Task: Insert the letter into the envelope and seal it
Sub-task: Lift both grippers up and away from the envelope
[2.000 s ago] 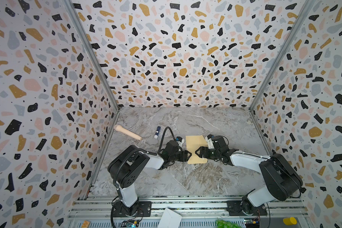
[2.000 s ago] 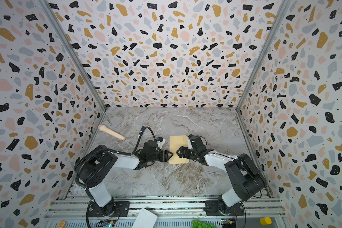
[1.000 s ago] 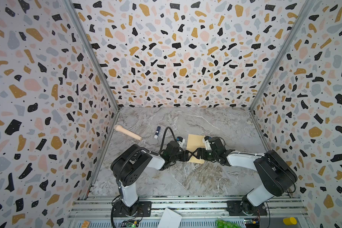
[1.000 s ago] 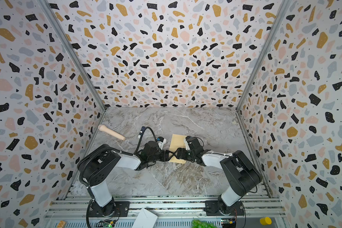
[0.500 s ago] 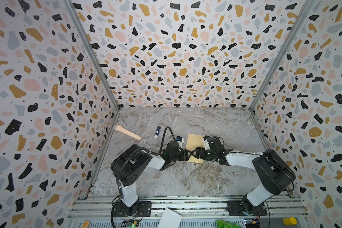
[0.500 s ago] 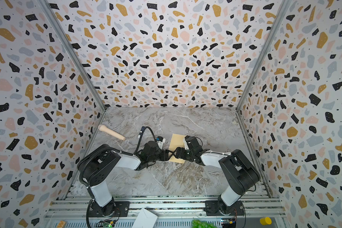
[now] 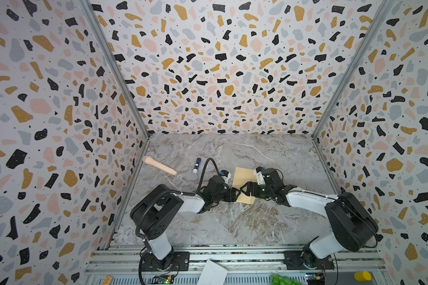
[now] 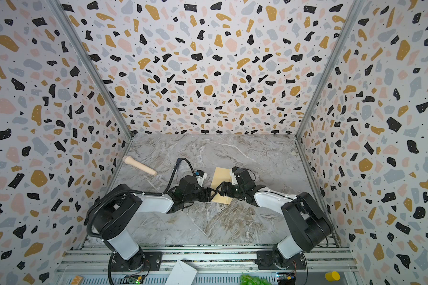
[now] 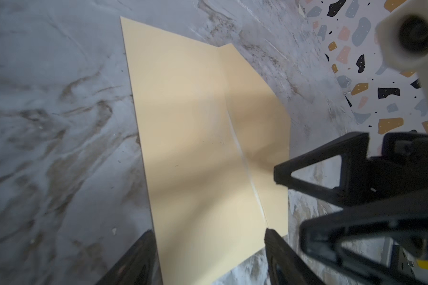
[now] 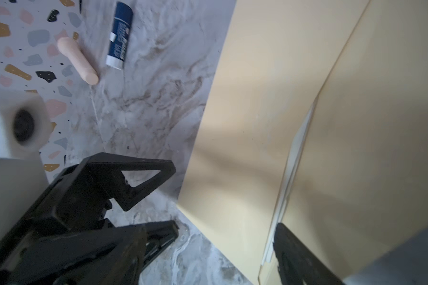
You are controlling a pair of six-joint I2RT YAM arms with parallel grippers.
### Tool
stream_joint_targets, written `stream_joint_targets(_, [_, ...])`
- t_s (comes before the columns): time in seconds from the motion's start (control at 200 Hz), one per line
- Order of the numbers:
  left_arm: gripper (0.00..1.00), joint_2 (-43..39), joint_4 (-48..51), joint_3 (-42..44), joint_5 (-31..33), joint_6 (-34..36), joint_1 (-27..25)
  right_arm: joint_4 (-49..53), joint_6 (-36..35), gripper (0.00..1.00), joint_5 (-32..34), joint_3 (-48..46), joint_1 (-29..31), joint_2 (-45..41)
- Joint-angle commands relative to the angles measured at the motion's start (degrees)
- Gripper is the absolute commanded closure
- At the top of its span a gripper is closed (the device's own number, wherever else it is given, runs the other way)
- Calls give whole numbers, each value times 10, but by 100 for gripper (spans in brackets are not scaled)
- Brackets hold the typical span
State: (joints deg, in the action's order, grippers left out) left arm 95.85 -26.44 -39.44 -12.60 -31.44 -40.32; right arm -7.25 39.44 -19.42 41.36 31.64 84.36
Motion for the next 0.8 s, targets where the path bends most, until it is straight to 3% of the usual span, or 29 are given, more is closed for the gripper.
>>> stream_joint_targets(0.0, [25, -71, 81, -43, 47, 62, 8, 39, -53, 18, 25, 45, -22, -85])
stream_joint_targets(0.265, [8, -228, 199, -76, 177, 149, 26, 79, -120, 18, 37, 17, -99, -220])
stream_joint_targets(0.416, [3, -265, 225, -104, 169, 173, 25, 81, -141, 10, 35, -15, -146, -267])
stream_joint_targets(0.501, [4, -255, 239, -131, 163, 167, 10, 85, -150, 8, 32, -25, -169, -278])
stream_joint_targets(0.586, [4, -221, 269, -173, 211, 169, -38, 100, -164, 8, 39, -26, -192, -281])
stream_joint_targets(0.796, [3, -55, 330, -315, 285, 128, -147, 138, -169, 7, 97, -29, -249, -305])
